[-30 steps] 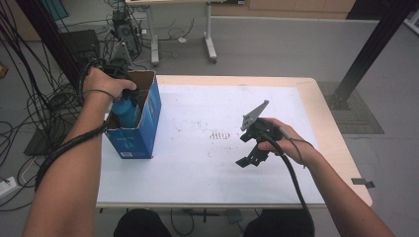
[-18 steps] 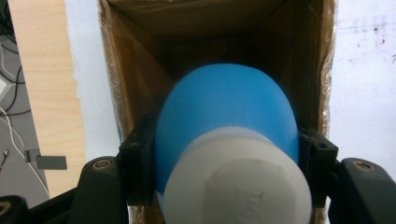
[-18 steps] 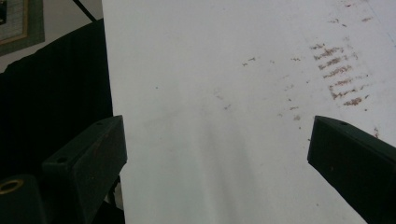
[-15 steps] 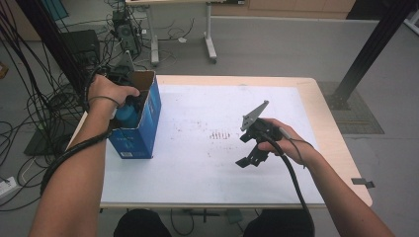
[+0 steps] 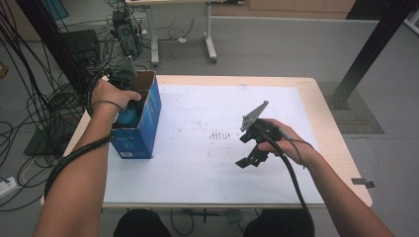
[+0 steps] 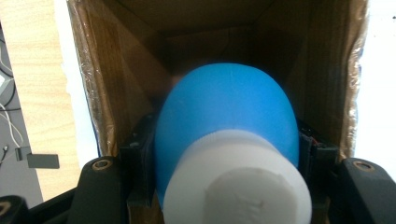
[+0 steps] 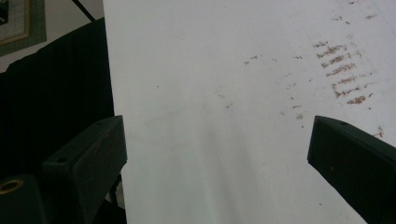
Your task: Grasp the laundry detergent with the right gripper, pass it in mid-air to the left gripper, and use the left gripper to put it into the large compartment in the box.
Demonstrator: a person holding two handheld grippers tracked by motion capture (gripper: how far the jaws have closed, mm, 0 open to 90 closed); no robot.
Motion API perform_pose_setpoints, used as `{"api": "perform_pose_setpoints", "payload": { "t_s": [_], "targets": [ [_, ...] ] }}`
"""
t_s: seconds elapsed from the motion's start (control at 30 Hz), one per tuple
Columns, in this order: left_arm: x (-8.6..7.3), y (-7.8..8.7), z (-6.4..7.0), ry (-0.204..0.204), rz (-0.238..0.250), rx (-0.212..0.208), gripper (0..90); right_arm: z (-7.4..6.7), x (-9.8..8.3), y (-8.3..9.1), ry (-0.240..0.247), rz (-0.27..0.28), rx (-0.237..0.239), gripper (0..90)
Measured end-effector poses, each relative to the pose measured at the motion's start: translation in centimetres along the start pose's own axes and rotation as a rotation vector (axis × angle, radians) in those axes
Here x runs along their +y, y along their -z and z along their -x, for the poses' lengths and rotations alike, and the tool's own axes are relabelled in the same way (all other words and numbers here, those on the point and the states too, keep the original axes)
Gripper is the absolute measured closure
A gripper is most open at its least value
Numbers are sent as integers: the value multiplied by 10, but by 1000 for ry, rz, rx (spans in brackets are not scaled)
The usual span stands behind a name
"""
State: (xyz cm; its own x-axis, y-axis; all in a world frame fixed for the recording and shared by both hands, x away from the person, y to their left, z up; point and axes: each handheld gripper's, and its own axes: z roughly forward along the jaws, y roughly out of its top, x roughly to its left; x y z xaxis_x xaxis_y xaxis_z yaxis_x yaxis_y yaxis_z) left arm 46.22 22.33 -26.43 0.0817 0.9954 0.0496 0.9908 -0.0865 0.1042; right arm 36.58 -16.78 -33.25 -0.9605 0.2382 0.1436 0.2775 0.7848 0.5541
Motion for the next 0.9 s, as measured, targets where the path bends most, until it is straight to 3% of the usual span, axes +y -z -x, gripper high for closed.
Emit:
{"api": "perform_pose_setpoints", "payload": {
  "t_s": [0.9],
  "targets": [
    [0, -3, 1, 3, -3, 3, 377, 1, 0, -2, -4, -1, 3, 47]
  ]
}}
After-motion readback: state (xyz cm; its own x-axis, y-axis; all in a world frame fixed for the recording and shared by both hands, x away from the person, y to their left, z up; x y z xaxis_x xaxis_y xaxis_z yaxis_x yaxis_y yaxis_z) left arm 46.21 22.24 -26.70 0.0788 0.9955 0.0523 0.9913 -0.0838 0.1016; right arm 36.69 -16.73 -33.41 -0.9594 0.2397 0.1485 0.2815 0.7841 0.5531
